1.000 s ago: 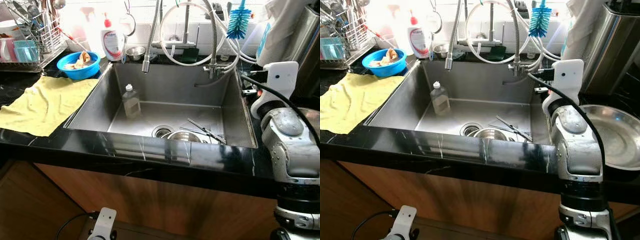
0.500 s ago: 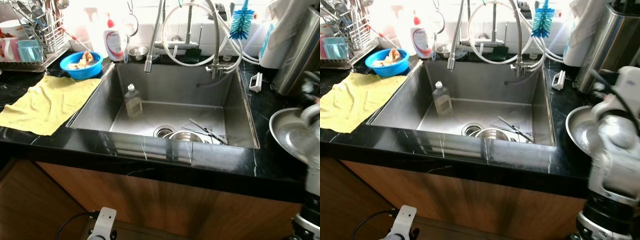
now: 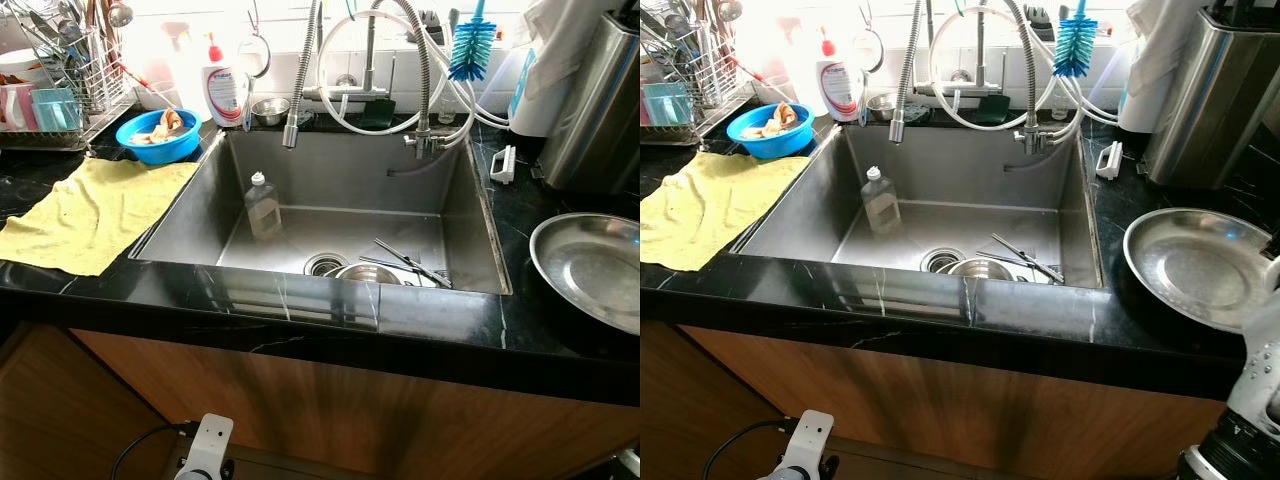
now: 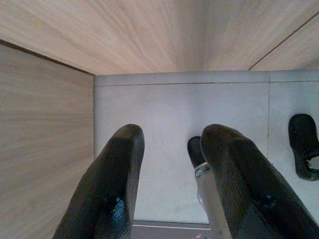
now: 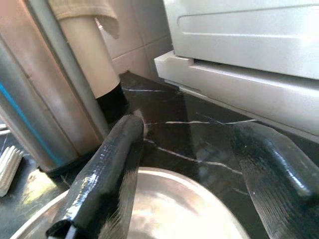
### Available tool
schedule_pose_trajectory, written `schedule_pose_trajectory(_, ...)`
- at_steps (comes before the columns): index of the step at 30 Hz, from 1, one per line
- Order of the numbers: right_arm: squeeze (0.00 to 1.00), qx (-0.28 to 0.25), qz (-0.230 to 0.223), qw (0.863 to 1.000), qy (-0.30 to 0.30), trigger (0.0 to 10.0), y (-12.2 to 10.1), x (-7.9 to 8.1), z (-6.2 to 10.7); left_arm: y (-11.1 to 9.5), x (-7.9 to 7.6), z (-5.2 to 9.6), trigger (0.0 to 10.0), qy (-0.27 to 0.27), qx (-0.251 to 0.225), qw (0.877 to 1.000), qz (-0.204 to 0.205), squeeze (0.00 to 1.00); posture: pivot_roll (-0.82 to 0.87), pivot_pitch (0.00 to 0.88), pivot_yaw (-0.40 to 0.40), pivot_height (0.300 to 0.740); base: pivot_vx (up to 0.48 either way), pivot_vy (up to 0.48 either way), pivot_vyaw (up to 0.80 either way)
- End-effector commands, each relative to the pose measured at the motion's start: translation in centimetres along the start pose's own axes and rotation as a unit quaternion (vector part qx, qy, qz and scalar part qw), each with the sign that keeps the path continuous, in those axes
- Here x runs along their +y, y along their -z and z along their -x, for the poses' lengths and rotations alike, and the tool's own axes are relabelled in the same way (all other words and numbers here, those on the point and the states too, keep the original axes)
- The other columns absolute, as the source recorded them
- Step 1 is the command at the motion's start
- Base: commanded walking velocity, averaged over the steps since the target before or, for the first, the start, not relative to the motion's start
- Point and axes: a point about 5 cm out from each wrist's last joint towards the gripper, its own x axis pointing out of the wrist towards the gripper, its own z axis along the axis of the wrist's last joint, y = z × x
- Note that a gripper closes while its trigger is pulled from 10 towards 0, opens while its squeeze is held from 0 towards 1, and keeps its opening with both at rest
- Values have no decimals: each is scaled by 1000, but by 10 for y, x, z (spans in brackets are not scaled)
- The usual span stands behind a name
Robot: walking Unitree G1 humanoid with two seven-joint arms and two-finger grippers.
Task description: Kitchen organization
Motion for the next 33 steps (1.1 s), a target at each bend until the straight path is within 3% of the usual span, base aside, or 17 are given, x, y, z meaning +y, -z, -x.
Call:
schedule_pose_trajectory(1, 0, -4, -3, 1000, 9, 10000, -5, -6, 3, 1, 3, 0, 10000, -1, 2, 1000, -6, 0, -210, 0, 65, 740, 0, 0, 0)
schedule_pose_trajectory(10, 0, 55, -42, 997, 39, 10000, 9, -29, 1, 1, 3, 0, 10000, 0, 3, 1000, -4, 0, -209, 0, 63, 740, 0, 0, 0)
schedule_pose_trajectory(17, 0, 85, -77, 993, 35, 10000, 19, -34, 1, 1, 3, 0, 10000, 0, 3, 1000, -5, 0, -210, 0, 62, 740, 0, 0, 0)
schedule_pose_trajectory(28, 0, 126, -136, 983, -10, 10000, 34, -20, 1, 2, 3, 0, 10000, -1, 3, 1000, -4, 0, -202, 0, 60, 740, 0, 0, 0)
schedule_pose_trajectory(33, 0, 134, -138, 981, -18, 10000, 37, -16, 2, 2, 3, 0, 10000, -2, 3, 1000, -4, 0, -200, 0, 59, 740, 0, 0, 0)
